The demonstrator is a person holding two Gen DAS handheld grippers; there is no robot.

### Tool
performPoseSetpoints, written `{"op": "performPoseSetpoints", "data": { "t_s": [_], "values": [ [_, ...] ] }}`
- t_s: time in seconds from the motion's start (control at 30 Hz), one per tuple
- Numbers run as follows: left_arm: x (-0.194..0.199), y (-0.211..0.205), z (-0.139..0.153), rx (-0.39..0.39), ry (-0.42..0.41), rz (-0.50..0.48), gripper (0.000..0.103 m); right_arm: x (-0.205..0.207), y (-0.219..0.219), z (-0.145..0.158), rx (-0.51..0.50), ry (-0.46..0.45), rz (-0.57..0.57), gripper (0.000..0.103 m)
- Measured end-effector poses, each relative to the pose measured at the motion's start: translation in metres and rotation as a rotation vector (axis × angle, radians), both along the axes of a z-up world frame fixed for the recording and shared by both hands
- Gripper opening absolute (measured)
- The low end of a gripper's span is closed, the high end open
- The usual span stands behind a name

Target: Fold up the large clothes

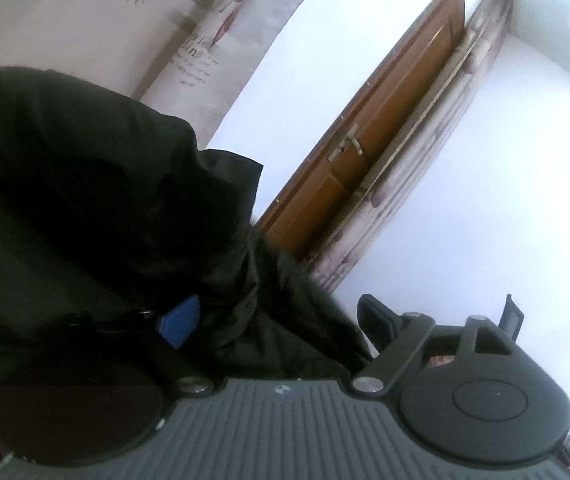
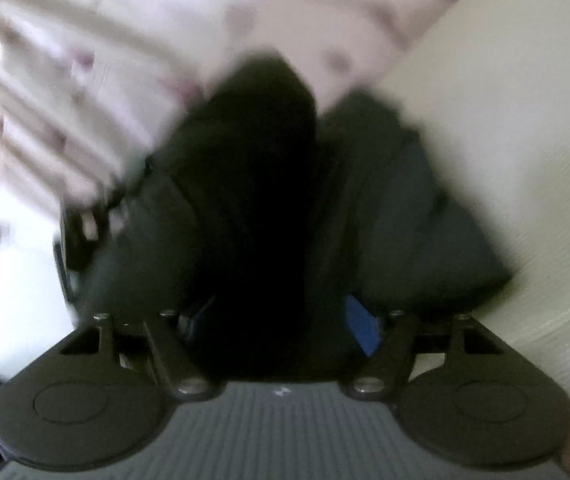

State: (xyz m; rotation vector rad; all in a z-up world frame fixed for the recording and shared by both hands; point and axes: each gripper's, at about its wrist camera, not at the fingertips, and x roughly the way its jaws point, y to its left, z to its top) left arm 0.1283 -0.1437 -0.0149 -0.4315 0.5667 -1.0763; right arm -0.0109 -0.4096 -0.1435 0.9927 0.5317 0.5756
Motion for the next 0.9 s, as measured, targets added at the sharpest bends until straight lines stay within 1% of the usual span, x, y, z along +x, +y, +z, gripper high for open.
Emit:
{"op": "performPoseSetpoints", "data": {
  "t_s": [0.07, 0.1, 0.17, 0.2, 0.27, 0.33, 0.37, 0.4, 0.47, 0.53, 0.57, 0.6, 0.63, 0.67, 0.7, 0.73, 0.83, 0.87, 0.9],
  "values": [
    [-0.001, -0.003, -0.008, -0.032, -0.018, 0.016, 0.083, 0.002, -0.002, 0.001, 0.025, -0.019, -0.03, 0.071],
    [-0.004, -0.005, -0.009, -0.032, -0.047, 0.025, 0.083, -0.004, -0.004, 0.0, 0.021, -0.027, -0.04, 0.071],
    [-0.011, -0.007, -0.01, -0.039, -0.088, 0.05, 0.083, 0.0, -0.003, 0.002, 0.015, -0.044, -0.053, 0.071],
    [-0.015, -0.005, -0.01, -0.06, -0.089, 0.058, 0.085, 0.001, -0.015, 0.007, 0.022, -0.046, -0.056, 0.071],
    [-0.013, -0.002, -0.011, -0.125, -0.065, 0.094, 0.086, 0.009, -0.021, 0.012, 0.045, -0.045, -0.076, 0.072],
    [-0.014, 0.005, -0.017, -0.197, -0.034, 0.135, 0.088, 0.009, -0.031, 0.018, 0.091, -0.061, -0.097, 0.076],
    [-0.015, 0.008, -0.02, -0.222, -0.029, 0.156, 0.088, 0.011, -0.036, 0.026, 0.101, -0.079, -0.117, 0.079],
    [-0.016, 0.008, -0.024, -0.234, -0.029, 0.175, 0.088, 0.011, -0.046, 0.032, 0.097, -0.098, -0.134, 0.079],
    [-0.019, 0.003, -0.025, -0.218, -0.052, 0.179, 0.088, 0.026, -0.048, 0.062, 0.042, -0.152, -0.135, 0.08],
    [-0.025, 0.002, -0.024, -0.199, -0.082, 0.177, 0.089, 0.048, -0.037, 0.097, -0.067, -0.169, -0.083, 0.08],
    [-0.028, 0.0, -0.024, -0.194, -0.09, 0.173, 0.092, 0.063, -0.028, 0.114, -0.121, -0.189, -0.022, 0.079],
    [-0.031, 0.0, -0.024, -0.19, -0.1, 0.174, 0.094, 0.075, -0.021, 0.123, -0.171, -0.198, 0.007, 0.078],
    [-0.04, 0.002, -0.025, -0.185, -0.111, 0.176, 0.095, 0.089, -0.011, 0.133, -0.249, -0.192, 0.016, 0.08],
    [-0.044, 0.001, -0.025, -0.182, -0.126, 0.185, 0.097, 0.101, -0.002, 0.138, -0.305, -0.184, 0.03, 0.08],
    [-0.046, 0.0, -0.025, -0.178, -0.142, 0.194, 0.099, 0.116, 0.008, 0.141, -0.344, -0.179, 0.075, 0.08],
    [-0.052, 0.001, -0.025, -0.171, -0.157, 0.197, 0.1, 0.127, 0.015, 0.141, -0.357, -0.168, 0.104, 0.08],
    [-0.064, -0.004, -0.028, -0.116, -0.212, 0.187, 0.103, 0.151, 0.039, 0.137, -0.403, -0.132, 0.188, 0.079],
    [-0.067, -0.006, -0.027, -0.1, -0.227, 0.182, 0.103, 0.157, 0.049, 0.136, -0.423, -0.129, 0.215, 0.074],
    [-0.07, -0.007, -0.027, -0.089, -0.236, 0.182, 0.103, 0.16, 0.056, 0.137, -0.457, -0.131, 0.227, 0.042]
  ]
}}
